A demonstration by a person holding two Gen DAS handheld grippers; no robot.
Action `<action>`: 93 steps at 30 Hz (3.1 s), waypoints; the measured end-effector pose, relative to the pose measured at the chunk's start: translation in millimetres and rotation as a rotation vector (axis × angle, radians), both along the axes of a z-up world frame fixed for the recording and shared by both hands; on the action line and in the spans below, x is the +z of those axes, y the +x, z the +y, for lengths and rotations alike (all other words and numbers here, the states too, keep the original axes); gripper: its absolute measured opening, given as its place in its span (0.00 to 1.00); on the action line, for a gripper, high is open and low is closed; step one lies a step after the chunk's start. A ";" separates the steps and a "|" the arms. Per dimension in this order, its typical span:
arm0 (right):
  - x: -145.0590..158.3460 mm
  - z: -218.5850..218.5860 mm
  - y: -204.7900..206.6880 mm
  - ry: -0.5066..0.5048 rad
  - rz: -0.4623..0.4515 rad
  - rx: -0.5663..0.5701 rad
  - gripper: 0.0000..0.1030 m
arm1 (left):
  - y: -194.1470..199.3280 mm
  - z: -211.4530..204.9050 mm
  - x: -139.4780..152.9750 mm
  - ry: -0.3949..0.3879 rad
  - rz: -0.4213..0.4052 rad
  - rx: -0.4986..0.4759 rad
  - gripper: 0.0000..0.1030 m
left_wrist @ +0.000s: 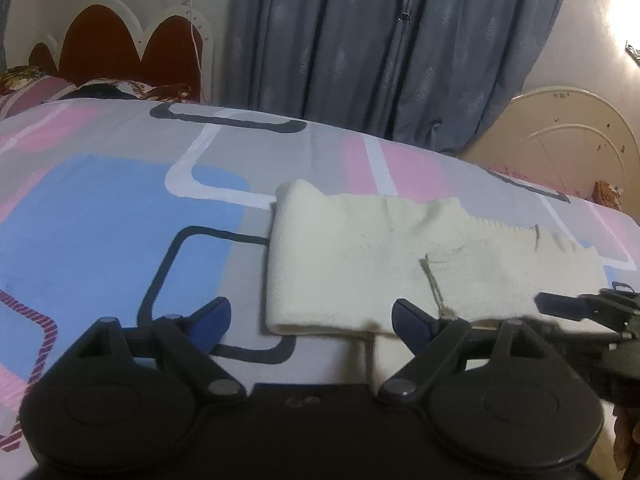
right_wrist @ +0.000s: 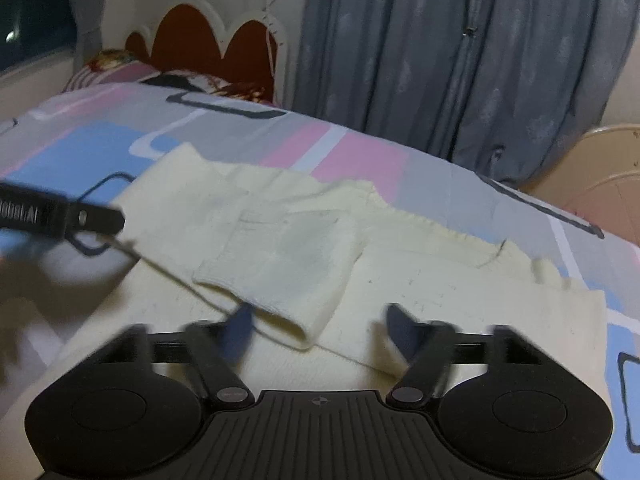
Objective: Fold small clothes
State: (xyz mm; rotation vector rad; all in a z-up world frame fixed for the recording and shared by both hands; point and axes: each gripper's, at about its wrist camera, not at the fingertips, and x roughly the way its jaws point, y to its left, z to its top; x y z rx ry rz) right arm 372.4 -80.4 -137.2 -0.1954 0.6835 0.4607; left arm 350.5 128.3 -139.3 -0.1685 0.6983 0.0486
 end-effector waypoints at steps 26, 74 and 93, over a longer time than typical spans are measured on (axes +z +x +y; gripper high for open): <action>5.8 -180.2 35.7 0.477 0.220 -0.472 0.18 | 30.5 -21.2 -27.6 -0.112 0.077 -0.021 0.43; 18.9 -190.3 45.1 0.196 0.025 -0.468 0.07 | 81.5 -58.7 -8.3 -0.051 0.012 -0.060 0.56; -4.2 -166.2 63.9 0.090 0.058 -0.367 0.09 | 88.2 -68.7 -25.4 0.004 0.052 -0.065 0.63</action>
